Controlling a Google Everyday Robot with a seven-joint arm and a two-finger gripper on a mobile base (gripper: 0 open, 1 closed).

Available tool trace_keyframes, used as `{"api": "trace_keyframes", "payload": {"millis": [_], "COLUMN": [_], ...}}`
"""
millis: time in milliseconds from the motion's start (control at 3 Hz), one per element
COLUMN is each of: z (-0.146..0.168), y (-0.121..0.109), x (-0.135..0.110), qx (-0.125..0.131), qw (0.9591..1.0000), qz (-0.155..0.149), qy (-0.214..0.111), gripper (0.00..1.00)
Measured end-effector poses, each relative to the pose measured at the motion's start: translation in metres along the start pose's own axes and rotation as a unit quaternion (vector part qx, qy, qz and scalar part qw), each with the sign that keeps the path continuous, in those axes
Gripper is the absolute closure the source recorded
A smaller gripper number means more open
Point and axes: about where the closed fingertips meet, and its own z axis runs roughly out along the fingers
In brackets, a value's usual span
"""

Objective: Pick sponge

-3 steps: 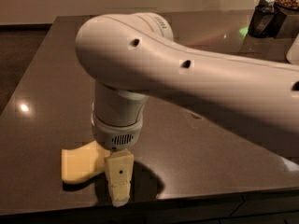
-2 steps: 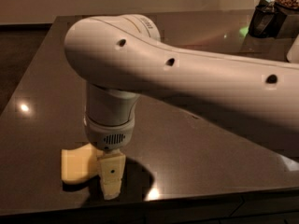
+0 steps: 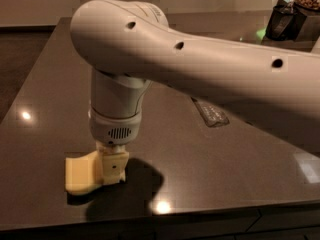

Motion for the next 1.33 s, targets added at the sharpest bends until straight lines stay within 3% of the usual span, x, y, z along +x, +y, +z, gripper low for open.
{"api": "trace_keyframes", "payload": {"millis": [333, 667, 1000, 1333], "z": [-0.025, -0.059, -0.110, -0.112], "y": [-0.011, -0.020, -0.033, -0.034], "x": [0.004, 0.009, 0.013, 0.012], "qx": [0.004, 0.009, 0.021, 0.022], "qw": [0.9998, 0.9991, 0.9974, 0.9972], "qz": [0.011, 0.016, -0.010, -0.012], "qy": [-0.016, -0.038, -0.069, -0.070], "gripper": [0.95, 1.00, 1.00, 1.00]}}
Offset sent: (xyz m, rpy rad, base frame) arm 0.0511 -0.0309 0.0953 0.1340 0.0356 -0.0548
